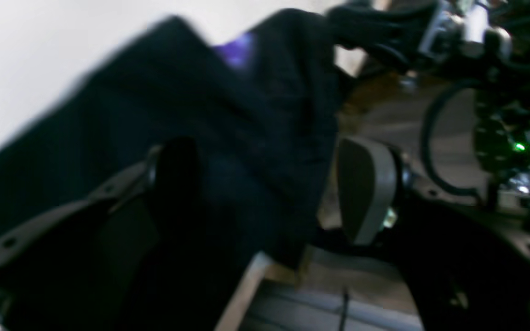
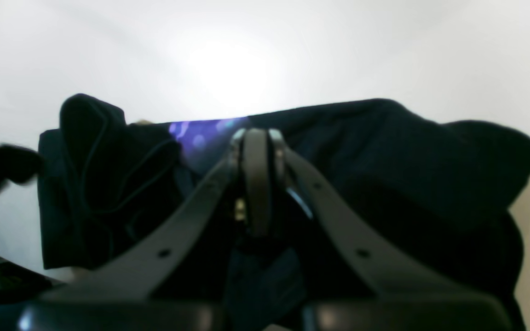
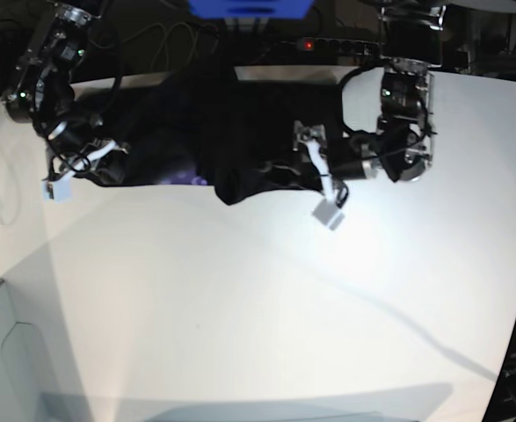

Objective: Fold the T-shirt properly
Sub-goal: 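Release the left gripper and flatten the folded bundle edge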

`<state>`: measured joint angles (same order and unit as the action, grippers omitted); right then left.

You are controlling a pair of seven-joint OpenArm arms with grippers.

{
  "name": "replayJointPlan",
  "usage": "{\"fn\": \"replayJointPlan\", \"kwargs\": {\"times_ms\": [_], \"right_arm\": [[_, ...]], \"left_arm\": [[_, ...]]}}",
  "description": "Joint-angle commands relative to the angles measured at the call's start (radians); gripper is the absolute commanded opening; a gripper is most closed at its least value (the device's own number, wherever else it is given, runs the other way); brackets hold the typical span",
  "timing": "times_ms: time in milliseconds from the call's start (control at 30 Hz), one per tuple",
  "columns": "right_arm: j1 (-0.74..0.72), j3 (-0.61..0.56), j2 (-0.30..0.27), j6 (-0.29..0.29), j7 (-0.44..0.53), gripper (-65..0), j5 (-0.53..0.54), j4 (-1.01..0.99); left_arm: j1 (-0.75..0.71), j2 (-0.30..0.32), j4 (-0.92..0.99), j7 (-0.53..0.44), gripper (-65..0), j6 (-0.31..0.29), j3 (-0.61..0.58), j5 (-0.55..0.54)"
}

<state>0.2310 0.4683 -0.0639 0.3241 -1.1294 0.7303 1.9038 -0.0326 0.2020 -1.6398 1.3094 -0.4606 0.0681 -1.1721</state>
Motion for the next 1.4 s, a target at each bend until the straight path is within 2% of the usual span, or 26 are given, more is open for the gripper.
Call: {"fn": "replayJointPlan", "kwargs": {"times_ms": [0, 67, 133, 233, 400, 500, 667, 767, 867, 900, 967, 1100, 1200, 1300, 1367], "right_arm": [[-0.005, 0.002, -0.007, -0.004, 0.015, -65.0, 0.019, 0.013], [-0.005, 0.002, -0.007, -0.004, 0.015, -65.0, 0.019, 0.013], [-0.003, 0.002, -0.007, -0.004, 0.015, -65.0, 0.019, 0.013], [-0.003, 0.002, -0.007, -0.004, 0.015, -65.0, 0.019, 0.013], [-0.011, 0.01, -0.021, -0.004, 0.018, -65.0, 0.019, 0.016], [-0.018, 0.011, -0.069, -0.004, 0.021, -56.6, 0.019, 0.02], [-0.031, 0.103, -0.103, -0.004, 0.013, -36.0, 0.019, 0.018], [-0.031, 0.114, -0.164, 0.002, -0.024, -25.2, 0.022, 0.018], [-0.032, 0.123, -0.187, 0.007, -0.05, -17.7, 0.024, 0.018], [-0.032, 0.123, -0.189, 0.031, -0.05, -16.8, 0.024, 0.018], [-0.029, 0.155, -0.176, 0.126, -0.059, -16.6, 0.024, 0.015], [-0.032, 0.229, -0.098, 0.278, -0.11, -16.6, 0.021, 0.01], [-0.065, 0.258, -0.089, 0.297, -0.143, -16.6, 0.021, -0.066], [-0.084, 0.294, -0.103, 0.301, -0.142, -16.6, 0.022, -0.188], [-0.098, 0.307, -0.133, 0.356, -0.143, -16.6, 0.022, -0.263]], "left_arm": [[0.012, 0.003, -0.033, -0.015, -19.2, -0.005, 0.054, -0.035], [0.007, 0.0, -0.047, -0.027, -19.2, -0.002, 0.151, -0.033], [-0.01, 0.001, -0.044, -0.047, -19.2, 0.003, 0.198, -0.029], [-0.022, 0.003, -0.043, -0.078, -19.3, 0.004, 0.218, -0.025], [-0.048, 0.001, -0.052, -0.084, -19.3, 0.001, 0.221, 0.057], [-0.063, 0.001, -0.052, -0.084, -19.3, -0.005, 0.221, 0.094], [-0.076, 0.012, -0.044, -0.084, -19.3, -0.005, 0.221, 0.117], [-0.077, 0.015, -0.043, -0.084, -19.3, -0.005, 0.221, 0.137], [-0.077, 0.015, -0.043, -0.084, -19.3, -0.005, 0.221, 0.157], [-0.077, 0.015, -0.041, -0.084, -19.3, -0.005, 0.221, 0.168], [-0.077, 0.015, -0.041, -0.084, -19.3, -0.007, 0.221, 0.183], [-0.077, 0.015, -0.041, -0.084, -19.3, -0.007, 0.221, 0.197], [-0.077, 0.015, -0.041, -0.084, -19.3, -0.007, 0.221, 0.197], [-0.086, 0.017, -0.041, -0.084, -19.3, -0.007, 0.223, 0.195], [-0.091, 0.017, -0.041, -0.084, -19.3, -0.007, 0.223, 0.195]]}}
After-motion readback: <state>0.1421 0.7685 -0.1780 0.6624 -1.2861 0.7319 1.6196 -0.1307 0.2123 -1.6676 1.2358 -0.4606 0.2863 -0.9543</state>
